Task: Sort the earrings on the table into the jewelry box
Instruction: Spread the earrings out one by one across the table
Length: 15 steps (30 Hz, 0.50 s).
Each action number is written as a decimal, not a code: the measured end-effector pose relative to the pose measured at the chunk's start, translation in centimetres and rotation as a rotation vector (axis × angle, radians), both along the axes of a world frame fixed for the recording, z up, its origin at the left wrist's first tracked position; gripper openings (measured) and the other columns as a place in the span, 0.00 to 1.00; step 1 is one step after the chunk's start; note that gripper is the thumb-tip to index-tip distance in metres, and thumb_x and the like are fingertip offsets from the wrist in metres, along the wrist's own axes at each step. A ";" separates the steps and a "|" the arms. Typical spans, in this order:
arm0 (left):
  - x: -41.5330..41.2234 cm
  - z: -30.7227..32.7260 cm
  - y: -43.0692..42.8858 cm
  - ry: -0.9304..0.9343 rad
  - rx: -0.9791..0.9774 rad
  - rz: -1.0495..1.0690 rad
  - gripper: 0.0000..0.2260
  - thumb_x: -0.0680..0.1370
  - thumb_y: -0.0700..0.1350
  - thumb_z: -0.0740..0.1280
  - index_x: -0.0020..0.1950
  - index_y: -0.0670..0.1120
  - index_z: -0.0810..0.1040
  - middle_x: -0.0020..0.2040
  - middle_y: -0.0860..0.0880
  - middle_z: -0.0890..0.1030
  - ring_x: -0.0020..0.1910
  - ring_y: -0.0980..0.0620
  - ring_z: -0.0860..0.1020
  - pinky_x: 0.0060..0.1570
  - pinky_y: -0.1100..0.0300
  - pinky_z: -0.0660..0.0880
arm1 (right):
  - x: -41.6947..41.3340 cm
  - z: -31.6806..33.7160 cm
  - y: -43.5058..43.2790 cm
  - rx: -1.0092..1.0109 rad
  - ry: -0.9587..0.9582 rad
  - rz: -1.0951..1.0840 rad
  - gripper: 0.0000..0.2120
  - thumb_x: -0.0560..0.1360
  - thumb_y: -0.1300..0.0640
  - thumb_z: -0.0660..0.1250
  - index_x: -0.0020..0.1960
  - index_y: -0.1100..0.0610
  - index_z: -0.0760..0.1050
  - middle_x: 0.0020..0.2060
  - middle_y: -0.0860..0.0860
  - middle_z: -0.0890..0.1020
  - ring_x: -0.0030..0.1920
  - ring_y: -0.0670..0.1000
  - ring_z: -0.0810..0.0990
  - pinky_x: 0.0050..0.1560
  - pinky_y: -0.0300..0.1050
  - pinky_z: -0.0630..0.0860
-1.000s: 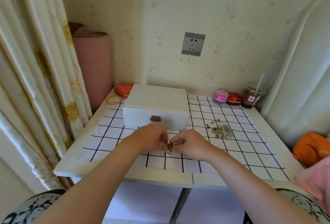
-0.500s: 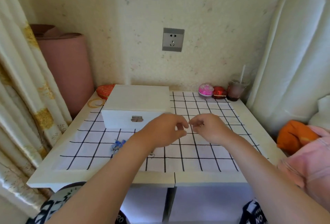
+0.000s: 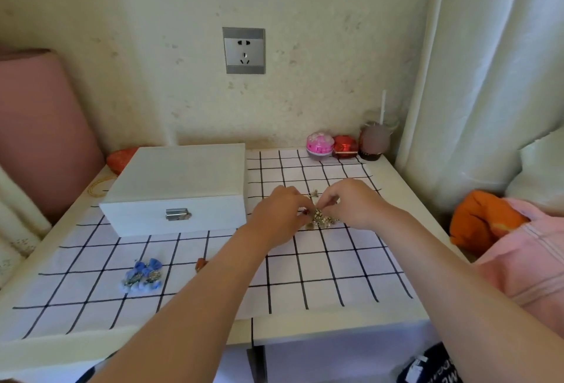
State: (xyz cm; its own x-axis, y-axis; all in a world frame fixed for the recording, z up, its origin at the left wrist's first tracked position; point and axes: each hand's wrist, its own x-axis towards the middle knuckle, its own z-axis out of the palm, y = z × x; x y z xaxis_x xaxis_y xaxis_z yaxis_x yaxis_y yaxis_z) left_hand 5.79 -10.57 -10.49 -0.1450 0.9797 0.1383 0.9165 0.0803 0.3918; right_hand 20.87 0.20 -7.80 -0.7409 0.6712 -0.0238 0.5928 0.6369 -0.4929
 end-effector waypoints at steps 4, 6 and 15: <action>-0.7 -0.5 0.6 -0.031 0.016 0.067 0.04 0.77 0.51 0.68 0.50 0.58 0.82 0.47 0.55 0.78 0.50 0.54 0.74 0.46 0.54 0.76 | -0.8 -0.2 0.4 0.042 -0.057 0.035 0.07 0.76 0.57 0.70 0.50 0.47 0.85 0.44 0.39 0.81 0.48 0.44 0.80 0.54 0.47 0.78; -0.9 -0.5 0.7 -0.138 0.031 0.107 0.03 0.76 0.50 0.71 0.47 0.58 0.82 0.46 0.59 0.77 0.44 0.59 0.75 0.42 0.60 0.74 | -1.2 -0.3 0.6 0.031 -0.058 0.034 0.07 0.76 0.56 0.70 0.51 0.47 0.85 0.46 0.41 0.83 0.50 0.45 0.81 0.55 0.49 0.79; -1.8 1.2 0.4 -0.609 0.085 0.152 0.03 0.76 0.44 0.72 0.47 0.52 0.81 0.42 0.52 0.84 0.40 0.56 0.81 0.46 0.61 0.78 | -1.4 -0.1 1.3 0.069 -0.077 0.017 0.09 0.77 0.57 0.68 0.50 0.45 0.84 0.50 0.44 0.84 0.49 0.47 0.82 0.54 0.51 0.80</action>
State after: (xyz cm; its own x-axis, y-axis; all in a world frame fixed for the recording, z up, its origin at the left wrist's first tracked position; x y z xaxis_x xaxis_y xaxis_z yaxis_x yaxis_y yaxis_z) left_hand 4.02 -10.19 -9.33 -0.3591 0.9312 0.0631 0.5080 0.1384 0.8502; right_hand 19.45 1.50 -7.91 -0.7497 0.6609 -0.0352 0.6162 0.6776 -0.4014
